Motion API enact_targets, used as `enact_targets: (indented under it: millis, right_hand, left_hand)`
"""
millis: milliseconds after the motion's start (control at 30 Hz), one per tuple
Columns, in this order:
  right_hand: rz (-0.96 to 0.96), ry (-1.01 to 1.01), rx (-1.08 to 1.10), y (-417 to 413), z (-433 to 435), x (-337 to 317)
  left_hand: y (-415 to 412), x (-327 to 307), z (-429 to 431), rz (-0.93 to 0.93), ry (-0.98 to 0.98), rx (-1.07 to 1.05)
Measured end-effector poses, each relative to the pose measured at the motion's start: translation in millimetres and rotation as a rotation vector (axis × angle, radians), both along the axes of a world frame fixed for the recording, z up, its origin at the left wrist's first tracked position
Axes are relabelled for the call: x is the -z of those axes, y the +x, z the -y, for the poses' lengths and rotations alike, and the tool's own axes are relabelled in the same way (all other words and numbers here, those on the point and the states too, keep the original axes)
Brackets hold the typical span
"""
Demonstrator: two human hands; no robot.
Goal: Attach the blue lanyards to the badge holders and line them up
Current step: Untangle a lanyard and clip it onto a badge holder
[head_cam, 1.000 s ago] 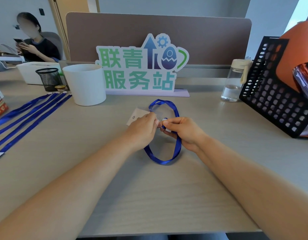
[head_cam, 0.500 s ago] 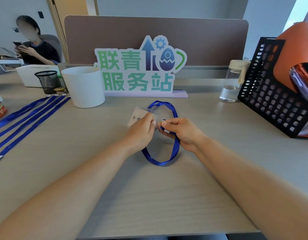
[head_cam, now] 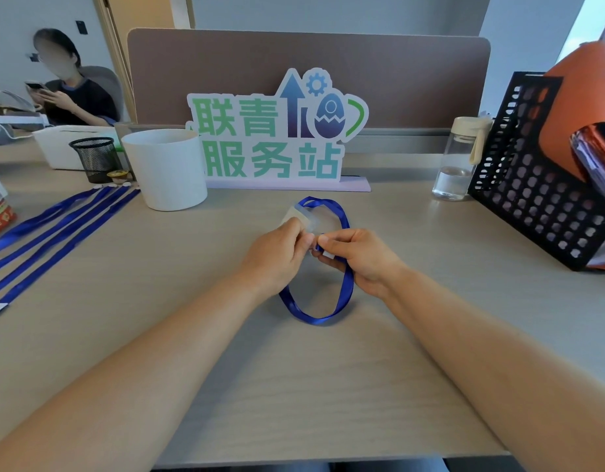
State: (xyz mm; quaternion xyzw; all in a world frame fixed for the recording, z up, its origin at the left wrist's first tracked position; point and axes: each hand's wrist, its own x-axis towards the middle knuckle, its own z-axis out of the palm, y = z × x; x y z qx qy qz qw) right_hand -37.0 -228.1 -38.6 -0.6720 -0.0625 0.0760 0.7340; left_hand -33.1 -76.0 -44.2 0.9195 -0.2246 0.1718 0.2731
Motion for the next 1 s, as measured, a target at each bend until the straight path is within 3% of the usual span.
enact_targets:
  millis: [167,400,567,833,1000]
  right_hand:
    - [-0.016,0.061,-0.016,-0.2,-2.5,0.5]
    - [-0.004,0.048,-0.03,0.0,0.5,-1.7]
    - [0.003,0.045,-0.046,0.2,2.9,-4.3]
    - [0.022,0.027,-0.15,-2.1,2.3,-4.0]
    - [0.026,0.021,-0.141,-1.9,5.0,-6.8]
  left_hand:
    - [-0.8,2.3,4.2,0.121,0.097,-0.075]
    - [2.4,6.7,3.0,0.008,-0.127,-0.009]
    - [14.1,6.0,-5.0,0.086,-0.194,0.058]
    - [35.3,13.0,-20.4,-0.268,-0.369,0.392]
    - [36.3,12.0,-17.6,-0.062,-0.256,0.205]
